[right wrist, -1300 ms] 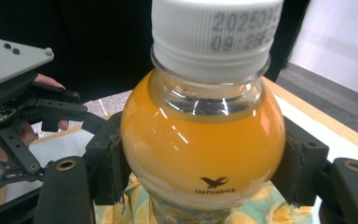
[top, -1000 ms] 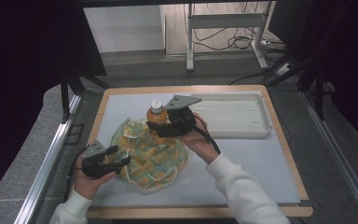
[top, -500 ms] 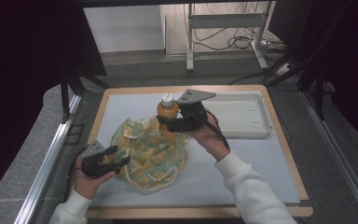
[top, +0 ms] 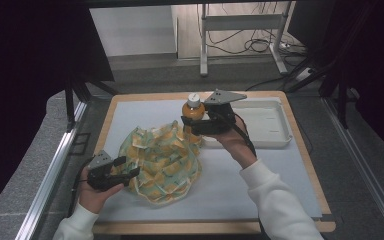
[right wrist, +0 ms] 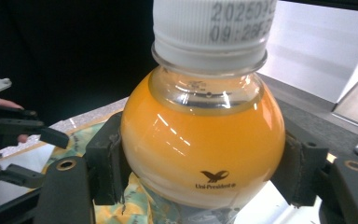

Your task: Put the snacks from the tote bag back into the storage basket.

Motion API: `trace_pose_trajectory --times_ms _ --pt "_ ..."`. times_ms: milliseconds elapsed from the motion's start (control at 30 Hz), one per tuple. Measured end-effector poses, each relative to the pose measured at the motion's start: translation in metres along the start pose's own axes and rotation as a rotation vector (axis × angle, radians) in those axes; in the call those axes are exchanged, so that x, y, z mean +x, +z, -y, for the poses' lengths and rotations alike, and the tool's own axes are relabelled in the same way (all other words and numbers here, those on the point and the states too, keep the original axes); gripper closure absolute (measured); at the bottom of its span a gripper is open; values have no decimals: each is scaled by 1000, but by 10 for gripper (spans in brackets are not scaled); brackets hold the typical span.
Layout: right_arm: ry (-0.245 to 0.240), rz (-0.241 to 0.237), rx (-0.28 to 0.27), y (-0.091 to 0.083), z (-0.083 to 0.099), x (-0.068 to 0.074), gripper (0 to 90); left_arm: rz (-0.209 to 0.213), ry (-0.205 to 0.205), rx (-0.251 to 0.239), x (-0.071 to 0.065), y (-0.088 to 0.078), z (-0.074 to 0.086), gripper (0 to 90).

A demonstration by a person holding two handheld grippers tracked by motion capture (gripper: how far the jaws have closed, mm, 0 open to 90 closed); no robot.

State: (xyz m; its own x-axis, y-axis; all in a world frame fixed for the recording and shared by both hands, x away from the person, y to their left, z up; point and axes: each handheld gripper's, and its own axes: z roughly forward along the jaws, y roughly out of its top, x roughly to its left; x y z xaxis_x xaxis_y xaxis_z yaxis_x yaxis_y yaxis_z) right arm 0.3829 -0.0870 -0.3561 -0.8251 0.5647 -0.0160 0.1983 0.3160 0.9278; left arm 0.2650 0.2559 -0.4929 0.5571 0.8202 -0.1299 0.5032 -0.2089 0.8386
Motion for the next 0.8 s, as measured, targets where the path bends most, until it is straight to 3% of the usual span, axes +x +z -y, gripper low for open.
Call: trace_pose_trajectory --times_ms 800 --pt "63 113 9 -7 2 -43 305 2 -4 -1 0 0 0 290"
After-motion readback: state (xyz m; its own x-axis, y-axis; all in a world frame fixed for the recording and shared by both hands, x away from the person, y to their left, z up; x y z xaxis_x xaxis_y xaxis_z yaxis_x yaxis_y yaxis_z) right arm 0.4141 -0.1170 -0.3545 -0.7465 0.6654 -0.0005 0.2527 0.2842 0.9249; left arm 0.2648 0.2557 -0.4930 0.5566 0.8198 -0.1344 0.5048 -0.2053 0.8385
